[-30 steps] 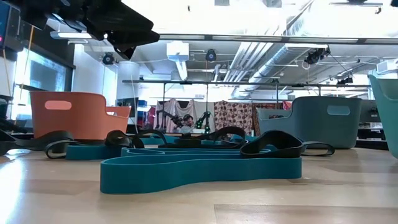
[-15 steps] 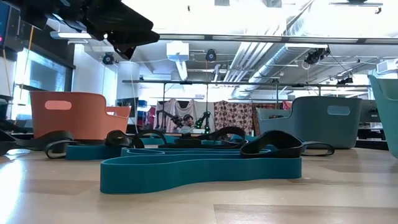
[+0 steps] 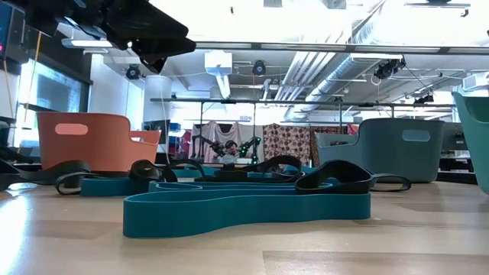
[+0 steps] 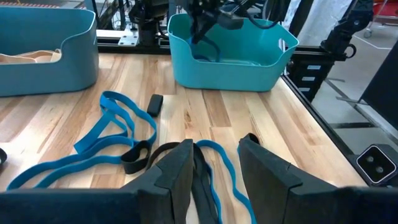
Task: Sort rubber bands into baskets
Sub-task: Put the blue rubber band into the green bin
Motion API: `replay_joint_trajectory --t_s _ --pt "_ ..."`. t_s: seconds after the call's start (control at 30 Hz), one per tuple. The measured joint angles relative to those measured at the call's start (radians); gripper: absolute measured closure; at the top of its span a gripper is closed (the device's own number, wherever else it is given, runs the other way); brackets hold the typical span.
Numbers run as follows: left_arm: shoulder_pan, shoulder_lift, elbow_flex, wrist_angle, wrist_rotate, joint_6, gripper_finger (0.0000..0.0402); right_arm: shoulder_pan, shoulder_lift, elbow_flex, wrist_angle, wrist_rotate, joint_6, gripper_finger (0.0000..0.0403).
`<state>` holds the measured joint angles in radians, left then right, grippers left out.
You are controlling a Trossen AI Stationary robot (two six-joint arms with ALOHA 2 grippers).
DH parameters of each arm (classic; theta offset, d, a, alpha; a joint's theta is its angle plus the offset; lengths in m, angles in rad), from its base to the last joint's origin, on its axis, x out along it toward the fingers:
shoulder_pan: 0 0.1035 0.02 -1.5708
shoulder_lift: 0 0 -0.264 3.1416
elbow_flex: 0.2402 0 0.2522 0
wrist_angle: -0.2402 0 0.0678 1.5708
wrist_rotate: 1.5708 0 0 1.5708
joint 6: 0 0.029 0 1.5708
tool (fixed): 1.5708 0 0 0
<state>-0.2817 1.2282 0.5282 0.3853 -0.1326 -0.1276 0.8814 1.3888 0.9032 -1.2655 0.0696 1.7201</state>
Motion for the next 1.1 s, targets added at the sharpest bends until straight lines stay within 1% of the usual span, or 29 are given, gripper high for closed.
replay_joint_trajectory --t_s 0.1,0.2,0.33,0.47,0.53,0.63,0.7,0.8,0.87,0.97,1.03,1.1 --pt "0.001 0.0 0.0 -0.008 -0.023 -0.015 0.0277 0.0 0.0 0.001 -0.002 -0.001 -0.002 0.0362" --pt "0.015 0.0 0.0 -0.045 -0.062 -0.052 0.0277 0.0 0.0 0.034 -0.024 0.0 -0.018 0.032" --pt "0.042 0.0 0.0 -0.102 -0.062 -0.044 0.0277 0.0 0.0 0.105 -0.106 0.011 -0.018 0.0264" --pt "0.068 0.0 0.0 -0.128 -0.061 -0.034 0.0277 0.0 0.0 0.199 -0.185 0.061 -0.011 0.0232" --pt "0.085 0.0 -0.008 -0.125 -0.059 -0.027 0.0278 0.0 0.0 0.247 -0.21 0.096 0.004 0.0226" --pt "0.114 0.0 -0.045 -0.084 -0.023 -0.035 0.0285 0.0 0.0 0.306 -0.223 0.188 -0.001 0.0224" --pt "0.128 0.0 -0.075 -0.026 0.0 -0.036 0.03 0.0 0.0 0.335 -0.221 0.275 -0.027 0.0224" --pt "0.14 0.0 -0.117 0.053 0.018 -0.035 0.0331 -0.009 0.0 0.359 -0.2 0.409 -0.087 0.0224" --pt "0.145 0.0 -0.139 0.103 0.03 -0.019 0.0356 -0.029 0.0 0.364 -0.171 0.471 -0.139 0.0224" --pt "0.147 0.0 -0.144 0.114 0.035 0.004 0.0391 -0.085 0.0 0.364 -0.123 0.529 -0.244 0.0224" --pt "0.147 0.0 -0.145 0.115 0.036 0.008 0.0397 -0.134 0.0 0.364 -0.071 0.546 -0.344 0.0224" --pt "0.147 0.0 -0.145 0.114 0.044 0.008 0.0393 -0.188 0.0 0.364 -0.007 0.56 -0.471 0.0224"
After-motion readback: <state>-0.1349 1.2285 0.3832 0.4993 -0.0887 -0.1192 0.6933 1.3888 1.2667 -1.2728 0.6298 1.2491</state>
